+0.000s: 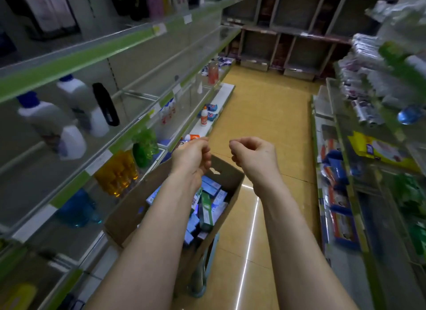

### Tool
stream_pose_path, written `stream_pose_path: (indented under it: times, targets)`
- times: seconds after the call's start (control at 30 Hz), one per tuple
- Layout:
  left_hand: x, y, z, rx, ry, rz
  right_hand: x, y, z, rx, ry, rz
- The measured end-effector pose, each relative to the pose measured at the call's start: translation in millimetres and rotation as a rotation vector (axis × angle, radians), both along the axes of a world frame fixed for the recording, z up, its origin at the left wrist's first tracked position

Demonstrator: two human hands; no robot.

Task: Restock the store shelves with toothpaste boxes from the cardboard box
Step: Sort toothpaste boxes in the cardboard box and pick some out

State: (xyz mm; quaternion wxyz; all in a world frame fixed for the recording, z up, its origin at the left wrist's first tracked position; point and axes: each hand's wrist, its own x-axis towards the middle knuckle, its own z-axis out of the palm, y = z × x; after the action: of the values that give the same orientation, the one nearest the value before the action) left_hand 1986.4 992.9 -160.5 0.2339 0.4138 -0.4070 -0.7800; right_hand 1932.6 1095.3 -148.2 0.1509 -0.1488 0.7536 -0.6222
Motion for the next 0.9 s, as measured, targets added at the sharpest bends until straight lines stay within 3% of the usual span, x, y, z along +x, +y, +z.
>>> stream_pose_path:
  times: [0.5,0.9]
  targets:
    - [-5,-125,-65,0.146,-0.118,0.173,-35,-143,-76,0.158,-0.113,0.165]
    - [-69,-172,-144,0.253,-0.295,0.325,-116,-214,-168,0.392,-0.238,0.418]
